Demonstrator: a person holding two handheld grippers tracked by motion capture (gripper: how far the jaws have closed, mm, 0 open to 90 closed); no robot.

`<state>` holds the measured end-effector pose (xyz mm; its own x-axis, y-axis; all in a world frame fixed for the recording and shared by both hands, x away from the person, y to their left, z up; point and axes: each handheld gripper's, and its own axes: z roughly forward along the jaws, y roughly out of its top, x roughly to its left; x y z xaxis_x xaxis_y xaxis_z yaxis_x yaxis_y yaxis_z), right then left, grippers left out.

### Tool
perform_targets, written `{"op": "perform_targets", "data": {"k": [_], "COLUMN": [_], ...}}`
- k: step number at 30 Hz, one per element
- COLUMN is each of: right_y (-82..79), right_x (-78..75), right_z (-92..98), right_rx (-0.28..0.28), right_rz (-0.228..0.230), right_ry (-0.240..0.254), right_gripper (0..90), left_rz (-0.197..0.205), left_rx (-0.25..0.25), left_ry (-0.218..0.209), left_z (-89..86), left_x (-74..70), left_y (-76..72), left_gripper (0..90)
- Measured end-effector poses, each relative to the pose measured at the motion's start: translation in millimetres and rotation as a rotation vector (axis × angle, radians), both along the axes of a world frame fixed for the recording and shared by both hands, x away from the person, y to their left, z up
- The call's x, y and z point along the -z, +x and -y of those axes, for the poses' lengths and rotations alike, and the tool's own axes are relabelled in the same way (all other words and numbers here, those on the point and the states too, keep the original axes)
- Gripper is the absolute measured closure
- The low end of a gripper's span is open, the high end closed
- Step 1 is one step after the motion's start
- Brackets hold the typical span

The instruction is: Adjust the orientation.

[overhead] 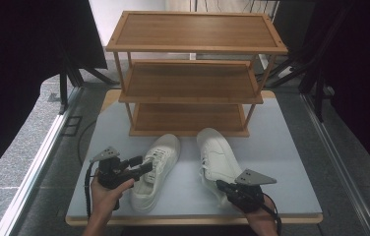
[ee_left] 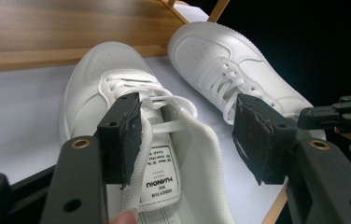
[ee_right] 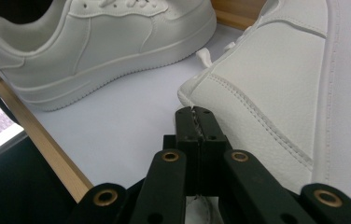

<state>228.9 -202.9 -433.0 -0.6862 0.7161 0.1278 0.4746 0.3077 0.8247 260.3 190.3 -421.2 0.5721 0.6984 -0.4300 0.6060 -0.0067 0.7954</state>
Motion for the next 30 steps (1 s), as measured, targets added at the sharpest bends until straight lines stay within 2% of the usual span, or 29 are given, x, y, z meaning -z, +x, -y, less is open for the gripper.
{"op": "perform_targets", "data": {"k": [3,6,9,11,14,16,18,20,21,22,24,25,26,28,29,30], "right_y": [1.3,2.7,5.3,9.0,12.5,17.4,21.0,24.5,28.7,29.5,30.2,30.2,29.7,26.5,26.5,23.2], "right_x": [-2.0,-4.4,-6.1,-4.8,-2.7,2.2,3.7,8.4,14.2,15.3,15.8,15.8,14.9,10.4,10.4,5.7], "right_z": [6.0,13.8,24.8,37.2,44.7,54.2,66.3,79.1,95.7,99.6,100.0,100.0,97.2,87.4,87.4,83.8], "right_rx": [0.012,0.049,0.098,0.150,0.183,0.240,0.267,0.323,0.363,0.353,0.342,0.342,0.335,0.337,0.337,0.337], "right_rz": [0.008,0.027,0.044,0.060,0.052,0.057,0.030,0.025,-0.012,-0.027,-0.032,-0.032,-0.025,0.015,0.015,0.035], "right_ry": [0.014,0.016,0.033,0.065,0.065,0.087,0.125,0.127,0.183,0.219,0.230,0.230,0.209,0.144,0.144,0.141], "right_gripper": [89.2,89.2,89.2,89.2,89.2,86.4,86.1,84.5,84.1,84.0,83.0,83.0,82.9,81.0,81.0,81.0], "left_rz": [-0.001,-0.002,-0.002,-0.002,-0.004,-0.006,-0.007,-0.004,-0.005,-0.005,-0.006,-0.006,-0.006,-0.007,-0.007,-0.009], "left_rx": [-0.002,-0.006,-0.007,-0.008,-0.011,-0.012,-0.013,-0.013,-0.014,-0.014,-0.015,-0.015,-0.017,-0.017,-0.017,-0.018], "left_ry": [-0.001,-0.002,-0.002,-0.002,-0.005,-0.009,-0.012,-0.013,-0.014,-0.014,-0.018,-0.018,-0.018,-0.021,-0.021,-0.019], "left_z": [-0.7,-0.6,-0.1,0.4,0.7,0.8,0.9,1.1,1.1,1.1,1.0,0.9,0.8,0.1,0.1,-0.3], "left_x": [0.4,0.9,1.3,1.9,2.4,2.9,3.3,3.8,4.2,4.2,4.9,5.0,5.0,5.2,5.2,5.2], "left_y": [0.1,-0.2,-0.2,0.0,0.1,0.2,0.3,0.6,0.8,0.8,1.1,1.1,1.1,1.2,1.2,1.1], "left_gripper": [42.1,42.1,42.1,42.1,42.0,42.0,42.0,42.0,41.9,41.9,41.9,41.9,42.0,42.0,42.0,42.0]}}
